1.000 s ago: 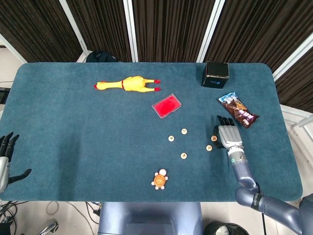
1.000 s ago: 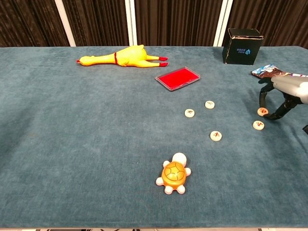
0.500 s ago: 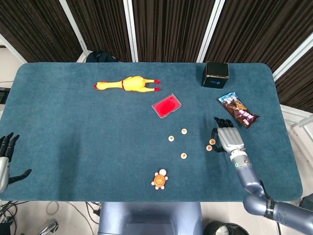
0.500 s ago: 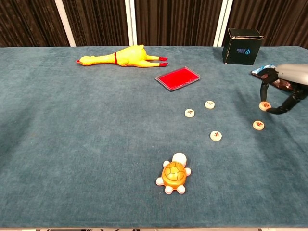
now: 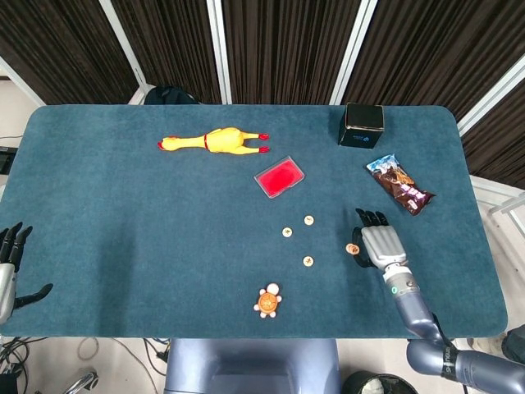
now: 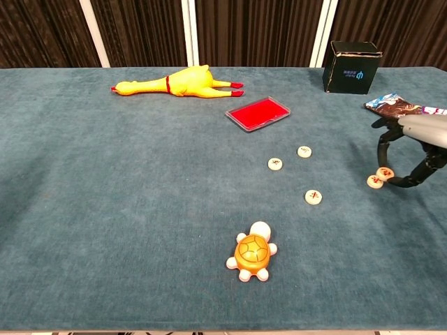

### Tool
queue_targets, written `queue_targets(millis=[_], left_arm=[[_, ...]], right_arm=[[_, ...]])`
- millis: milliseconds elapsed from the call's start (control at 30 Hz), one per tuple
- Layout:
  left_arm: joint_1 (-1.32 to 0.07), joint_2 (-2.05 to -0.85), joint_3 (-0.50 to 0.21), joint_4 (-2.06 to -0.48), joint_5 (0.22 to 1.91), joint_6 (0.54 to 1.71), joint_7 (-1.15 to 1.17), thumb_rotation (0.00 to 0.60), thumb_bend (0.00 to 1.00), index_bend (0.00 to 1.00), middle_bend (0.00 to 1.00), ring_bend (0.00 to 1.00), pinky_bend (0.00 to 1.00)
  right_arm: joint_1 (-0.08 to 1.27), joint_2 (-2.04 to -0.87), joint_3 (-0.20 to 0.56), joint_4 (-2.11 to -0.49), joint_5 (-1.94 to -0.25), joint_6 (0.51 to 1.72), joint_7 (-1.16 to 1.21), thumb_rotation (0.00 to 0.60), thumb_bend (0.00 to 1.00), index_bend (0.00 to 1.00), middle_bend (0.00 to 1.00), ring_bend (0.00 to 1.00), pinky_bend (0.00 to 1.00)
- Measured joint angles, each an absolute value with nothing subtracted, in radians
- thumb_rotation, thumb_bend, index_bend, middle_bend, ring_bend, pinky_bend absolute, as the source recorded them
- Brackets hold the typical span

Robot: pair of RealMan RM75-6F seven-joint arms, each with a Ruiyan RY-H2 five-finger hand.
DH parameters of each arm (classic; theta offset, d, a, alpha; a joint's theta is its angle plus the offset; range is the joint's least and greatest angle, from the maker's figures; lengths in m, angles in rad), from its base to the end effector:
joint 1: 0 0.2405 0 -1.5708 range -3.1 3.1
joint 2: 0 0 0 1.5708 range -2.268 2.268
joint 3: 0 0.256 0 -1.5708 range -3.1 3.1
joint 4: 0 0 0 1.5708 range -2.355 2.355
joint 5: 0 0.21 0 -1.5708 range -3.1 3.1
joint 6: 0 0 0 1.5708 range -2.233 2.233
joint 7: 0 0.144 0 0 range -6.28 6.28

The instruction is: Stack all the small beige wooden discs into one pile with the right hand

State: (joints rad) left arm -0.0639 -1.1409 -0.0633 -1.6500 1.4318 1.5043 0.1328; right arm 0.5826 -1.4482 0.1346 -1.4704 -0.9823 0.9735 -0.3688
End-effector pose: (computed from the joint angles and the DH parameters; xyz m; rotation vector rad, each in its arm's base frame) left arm -0.3123 0.1763 0.1564 -1.3264 -0.8709 -0.8192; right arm -0.2432 -0.3233 0.0184 1.6740 -1.0773 0.6776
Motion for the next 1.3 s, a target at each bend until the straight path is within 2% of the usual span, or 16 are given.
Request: queue_targets(millis=[367, 1300], left_arm=[[-0.065, -1.139, -0.066, -1.647, 1.43, 1.503, 0.125, 0.6, 0.01, 0.06, 0.0, 0.0, 0.0], [-0.064, -1.139, -0.062, -1.65, 1.432, 1.502, 0.132, 0.6, 0.01, 0.06, 0.0, 0.0, 0.0]], right_arm=[[0.602, -1.479, 0.141, -1.416, -0.944, 0.957, -0.4, 0.6, 0.39, 0.57, 0.01, 0.05, 0.0], [0.615, -1.494, 0.143, -1.402, -0.907, 0.938, -0.41, 0.6, 0.39, 0.57, 0.01, 0.05, 0.0]])
